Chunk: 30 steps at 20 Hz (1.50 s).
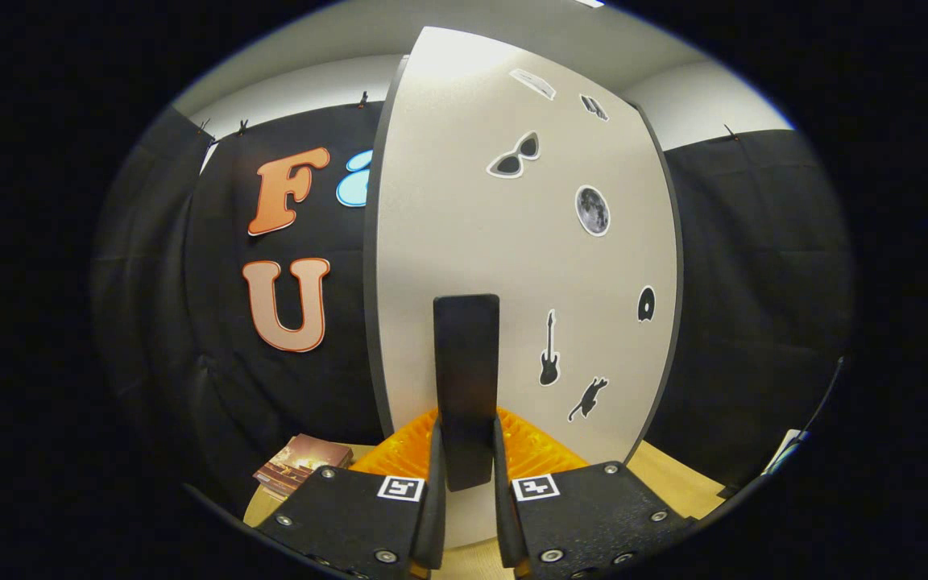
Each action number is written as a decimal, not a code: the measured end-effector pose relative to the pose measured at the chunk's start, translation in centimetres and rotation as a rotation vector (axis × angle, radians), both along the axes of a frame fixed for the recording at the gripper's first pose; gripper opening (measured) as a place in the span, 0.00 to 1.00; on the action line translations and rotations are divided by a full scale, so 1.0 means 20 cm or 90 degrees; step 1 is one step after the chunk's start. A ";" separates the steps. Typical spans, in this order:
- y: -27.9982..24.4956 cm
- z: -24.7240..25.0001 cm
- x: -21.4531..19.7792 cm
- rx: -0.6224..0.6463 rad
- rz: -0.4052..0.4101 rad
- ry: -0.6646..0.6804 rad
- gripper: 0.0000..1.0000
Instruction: Open the shoe cabinet door, grab the shoes and put them into the shoe cabinet, then close the shoe cabinet door.
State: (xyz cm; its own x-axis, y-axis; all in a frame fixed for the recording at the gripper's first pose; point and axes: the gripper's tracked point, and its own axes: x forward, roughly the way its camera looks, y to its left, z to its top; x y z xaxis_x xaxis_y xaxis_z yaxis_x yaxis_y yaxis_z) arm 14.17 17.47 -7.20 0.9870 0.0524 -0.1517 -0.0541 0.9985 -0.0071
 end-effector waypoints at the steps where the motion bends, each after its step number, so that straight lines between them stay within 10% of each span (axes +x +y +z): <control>1: -0.01 0.00 -0.01 0.004 0.006 0.000 0.25; 10: -0.29 0.02 -0.23 0.017 -0.008 -0.009 0.22; 24: -1.56 -0.06 -0.68 -0.007 -0.321 0.014 0.17; 30: -1.40 -0.25 -0.92 0.035 -0.282 0.028 0.16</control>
State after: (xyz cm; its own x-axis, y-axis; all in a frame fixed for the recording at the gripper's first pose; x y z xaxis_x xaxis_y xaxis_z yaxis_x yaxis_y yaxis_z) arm -4.13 -10.50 -12.12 0.9090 -0.3639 -0.2034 0.3791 0.9245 0.0399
